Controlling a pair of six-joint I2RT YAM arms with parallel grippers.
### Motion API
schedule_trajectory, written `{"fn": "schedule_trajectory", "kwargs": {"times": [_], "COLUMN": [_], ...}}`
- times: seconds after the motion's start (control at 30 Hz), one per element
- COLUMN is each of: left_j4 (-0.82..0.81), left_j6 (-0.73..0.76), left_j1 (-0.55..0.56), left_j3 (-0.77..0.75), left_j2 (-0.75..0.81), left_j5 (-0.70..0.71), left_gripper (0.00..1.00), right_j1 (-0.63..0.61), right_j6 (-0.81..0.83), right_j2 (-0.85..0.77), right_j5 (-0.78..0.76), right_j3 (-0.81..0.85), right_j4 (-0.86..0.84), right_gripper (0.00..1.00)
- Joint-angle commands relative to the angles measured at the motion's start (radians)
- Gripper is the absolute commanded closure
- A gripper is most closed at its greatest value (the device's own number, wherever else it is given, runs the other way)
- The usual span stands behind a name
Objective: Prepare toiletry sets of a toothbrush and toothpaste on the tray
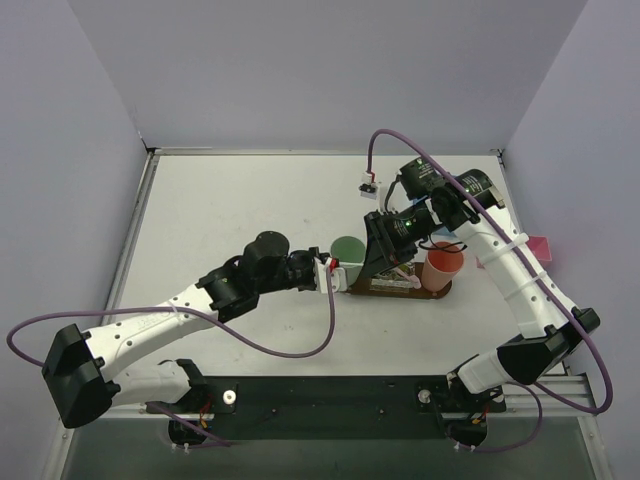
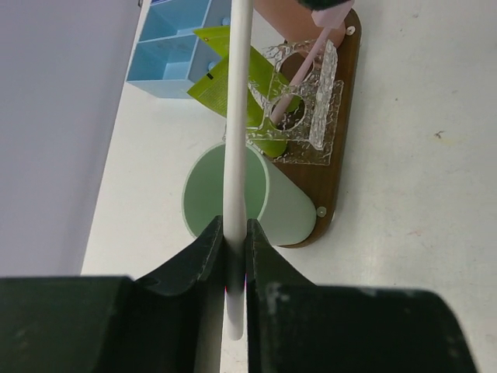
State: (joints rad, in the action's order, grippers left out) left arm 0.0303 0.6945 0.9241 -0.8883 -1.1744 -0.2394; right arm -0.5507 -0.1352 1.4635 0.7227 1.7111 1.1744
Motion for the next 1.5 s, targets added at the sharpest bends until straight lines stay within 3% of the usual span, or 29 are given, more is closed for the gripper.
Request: {"fn": "schedule_trajectory", "kwargs": {"times": [0.0, 0.1, 0.17, 0.2, 0.3, 0.53, 0.77, 1.47], "left_j4": [-0.033, -0.036, -0.046, -0.049, -0.055, -0.059, -0.032, -0.079], "left_j6": [-0.140, -0.219, -0.265, -0.280, -0.334, -0.456, -0.507, -0.612], "left_j1": [0.001, -0.002, -0.008, -0.013, -0.037, -0.116, -0.166, -0.195], "left_j3": [-0.021, -0.005, 0.018, 0.023, 0.043, 0.048, 0.002, -0.008], "left_j2": [0.032, 0.045, 0.058, 0.062, 0.071, 0.056, 0.009, -0.024], "left_j5": [-0.037, -0.072, -0.116, -0.133, -0.228, -0.512, -0.721, -0.856], "left_gripper": [1.00, 1.00, 1.00, 1.00, 1.00, 1.00, 1.00, 1.00], "right_j1": [-0.008, -0.002, 0.017, 0.026, 0.064, 0.072, 0.029, -0.121], "right_j6": [-0.006, -0.003, -0.007, -0.007, 0.000, 0.086, 0.196, 0.263], "right_j2": [-0.031, -0.049, -0.072, -0.081, -0.129, -0.271, -0.307, -0.307], "right_j5": [0.023, -0.023, -0.043, -0.046, -0.048, -0.008, 0.093, 0.093], "right_j3": [0.028, 0.030, 0.030, 0.030, 0.015, -0.088, -0.194, -0.203], "right_j4": [0.001, -0.027, -0.064, -0.077, -0.154, -0.364, -0.401, -0.430], "right_gripper": [0.79, 0.64, 0.61, 0.51, 0.42, 0.39, 0.38, 0.42]}}
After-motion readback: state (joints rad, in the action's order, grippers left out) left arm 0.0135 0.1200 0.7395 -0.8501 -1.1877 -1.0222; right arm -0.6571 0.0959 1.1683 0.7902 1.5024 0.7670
